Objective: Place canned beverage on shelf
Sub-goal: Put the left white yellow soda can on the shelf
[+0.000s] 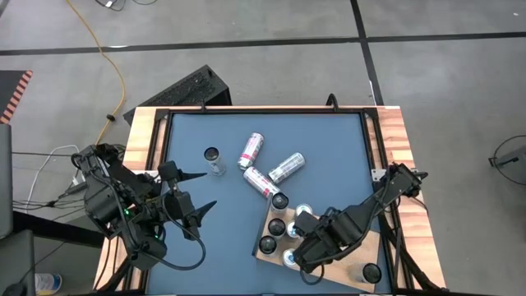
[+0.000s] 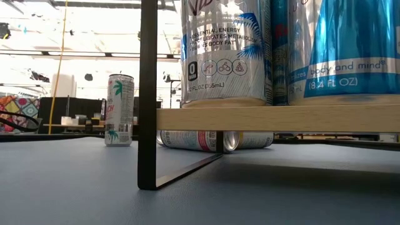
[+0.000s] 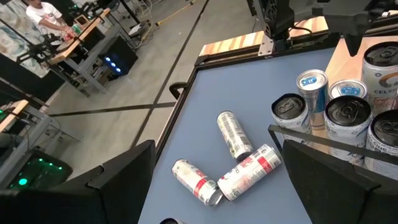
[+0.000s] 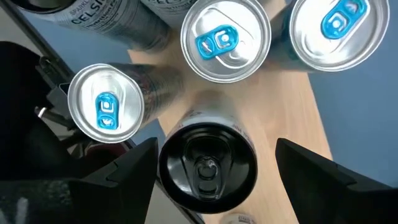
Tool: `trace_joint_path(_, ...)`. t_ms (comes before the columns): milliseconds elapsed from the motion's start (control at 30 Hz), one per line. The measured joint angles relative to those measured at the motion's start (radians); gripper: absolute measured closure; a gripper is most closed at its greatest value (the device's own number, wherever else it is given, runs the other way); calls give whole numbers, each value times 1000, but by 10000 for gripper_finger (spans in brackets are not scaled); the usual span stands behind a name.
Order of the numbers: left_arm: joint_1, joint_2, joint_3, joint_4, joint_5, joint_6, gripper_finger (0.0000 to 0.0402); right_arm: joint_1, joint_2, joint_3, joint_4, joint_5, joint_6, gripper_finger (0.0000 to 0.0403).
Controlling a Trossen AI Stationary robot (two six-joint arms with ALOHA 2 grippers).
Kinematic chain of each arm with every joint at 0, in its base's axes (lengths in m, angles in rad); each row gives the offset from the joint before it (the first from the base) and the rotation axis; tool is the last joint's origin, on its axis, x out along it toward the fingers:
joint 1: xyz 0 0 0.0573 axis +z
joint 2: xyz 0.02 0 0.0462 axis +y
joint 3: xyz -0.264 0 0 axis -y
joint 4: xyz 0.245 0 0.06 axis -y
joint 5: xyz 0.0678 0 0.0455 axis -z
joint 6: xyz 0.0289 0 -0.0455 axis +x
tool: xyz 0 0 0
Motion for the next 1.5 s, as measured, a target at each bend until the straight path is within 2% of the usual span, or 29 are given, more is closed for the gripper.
trace_joint_path(533,0,0,0,-2,5,-8,65,7,0,-4,-1,53,73,97)
trace_joint_path(833,0,-1,0,-7,6,-10,65,15,51,-5,1,16,71,97)
trace_joint_path(1100,0,-1,0,-7,6,-12,65,20,48,-4,0,28,91,99)
trace_joint_path(1333,0,-1,0,-6,5,-18,65,20,69,-5,0,14,46,130)
trace_joint_path(1500,0,-1,0,-6,6,-18,65,22,67,-5,0,-9,20,168)
